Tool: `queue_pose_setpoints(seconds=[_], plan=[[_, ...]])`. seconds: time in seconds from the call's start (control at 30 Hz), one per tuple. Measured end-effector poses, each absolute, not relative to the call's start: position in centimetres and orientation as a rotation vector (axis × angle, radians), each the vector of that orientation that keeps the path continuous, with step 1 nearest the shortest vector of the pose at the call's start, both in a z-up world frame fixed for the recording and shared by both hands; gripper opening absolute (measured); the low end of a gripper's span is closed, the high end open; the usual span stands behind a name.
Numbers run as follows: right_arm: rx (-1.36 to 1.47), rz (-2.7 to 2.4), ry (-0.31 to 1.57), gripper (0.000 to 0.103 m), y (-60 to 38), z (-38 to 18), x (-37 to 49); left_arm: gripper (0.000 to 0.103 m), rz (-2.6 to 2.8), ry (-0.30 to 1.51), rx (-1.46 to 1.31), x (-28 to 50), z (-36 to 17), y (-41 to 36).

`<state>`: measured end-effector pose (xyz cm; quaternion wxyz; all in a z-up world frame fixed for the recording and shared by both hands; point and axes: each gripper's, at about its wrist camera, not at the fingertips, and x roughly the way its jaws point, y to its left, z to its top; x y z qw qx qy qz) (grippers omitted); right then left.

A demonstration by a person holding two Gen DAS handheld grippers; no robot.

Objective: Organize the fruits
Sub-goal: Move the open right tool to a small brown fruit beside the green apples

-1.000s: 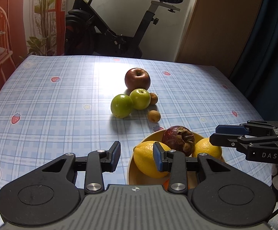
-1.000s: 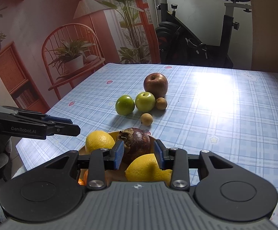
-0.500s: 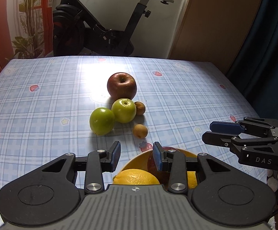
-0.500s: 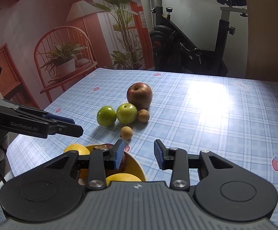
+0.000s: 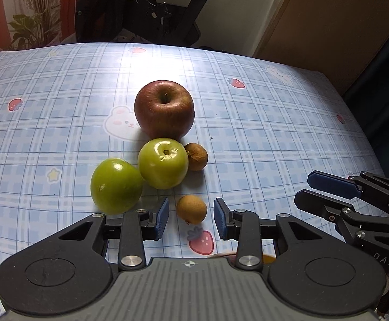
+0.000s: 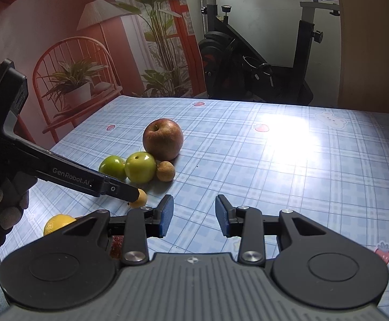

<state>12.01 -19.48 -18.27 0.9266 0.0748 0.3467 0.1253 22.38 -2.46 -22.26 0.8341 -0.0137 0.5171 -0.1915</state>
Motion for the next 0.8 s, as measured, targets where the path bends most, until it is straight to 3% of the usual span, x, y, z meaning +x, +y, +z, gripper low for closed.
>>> queue_pose_setpoints(seconds=[0.2,0.3,0.8], plan=[[0.166,0.278,0.723,0.038,-20.0,-19.0,12.9,0.039,-0.389,1.134,-0.028,23.4,-23.5,-2.8],[0.174,0.281,0.728,0.038,-20.2,-19.3,13.2,0.029,-0.401,1.133,-0.022,23.4,-23.5,-2.9],[0.027,0.406,0.721,0.037,-16.7,-20.4,16.9,0.029,-0.311,0.938,-0.147,17.9,-19.0,3.3]])
